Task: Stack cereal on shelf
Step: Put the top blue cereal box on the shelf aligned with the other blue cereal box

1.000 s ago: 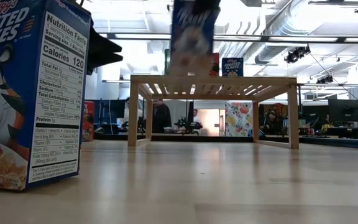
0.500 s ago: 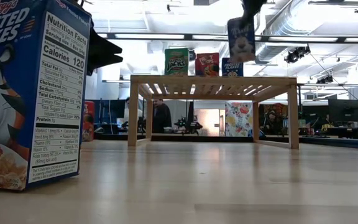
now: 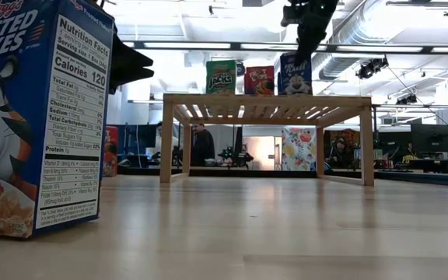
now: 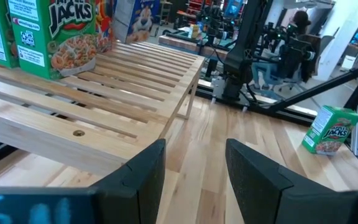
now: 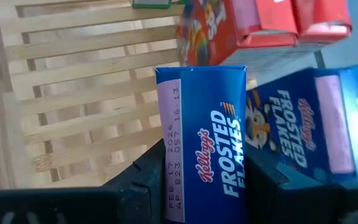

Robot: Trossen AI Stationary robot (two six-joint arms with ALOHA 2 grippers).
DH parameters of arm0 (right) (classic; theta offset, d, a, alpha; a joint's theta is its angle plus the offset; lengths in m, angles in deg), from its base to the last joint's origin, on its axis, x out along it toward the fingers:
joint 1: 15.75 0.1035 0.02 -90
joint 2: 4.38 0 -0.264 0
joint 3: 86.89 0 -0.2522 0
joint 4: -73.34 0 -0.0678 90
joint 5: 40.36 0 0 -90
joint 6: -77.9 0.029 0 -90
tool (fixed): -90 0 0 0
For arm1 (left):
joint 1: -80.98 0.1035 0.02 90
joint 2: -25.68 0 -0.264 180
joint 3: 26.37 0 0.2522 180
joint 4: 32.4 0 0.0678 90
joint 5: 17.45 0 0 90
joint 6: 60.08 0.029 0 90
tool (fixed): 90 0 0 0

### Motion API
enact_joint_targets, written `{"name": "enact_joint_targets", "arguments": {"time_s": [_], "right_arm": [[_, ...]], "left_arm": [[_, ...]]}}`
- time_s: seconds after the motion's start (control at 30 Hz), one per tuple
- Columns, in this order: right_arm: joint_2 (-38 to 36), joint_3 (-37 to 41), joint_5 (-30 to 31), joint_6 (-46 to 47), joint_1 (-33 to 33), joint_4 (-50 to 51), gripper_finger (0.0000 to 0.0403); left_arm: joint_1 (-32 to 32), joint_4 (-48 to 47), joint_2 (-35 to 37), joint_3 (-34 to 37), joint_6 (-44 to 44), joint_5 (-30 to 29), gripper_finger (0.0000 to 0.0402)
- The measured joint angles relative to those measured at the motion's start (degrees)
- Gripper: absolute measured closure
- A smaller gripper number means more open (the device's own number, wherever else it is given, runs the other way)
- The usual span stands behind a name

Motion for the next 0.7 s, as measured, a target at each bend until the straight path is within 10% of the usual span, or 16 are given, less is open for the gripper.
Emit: {"name": "enact_joint_targets", "arguments": {"time_s": [0.7], "right_arm": [[-0.2,3.93,3.98,0.25,-0.07,-7.1,0.0196]], "left_arm": [[0.0,0.02,0.0,-0.01,-0.59,-0.06,0.0244]]}}
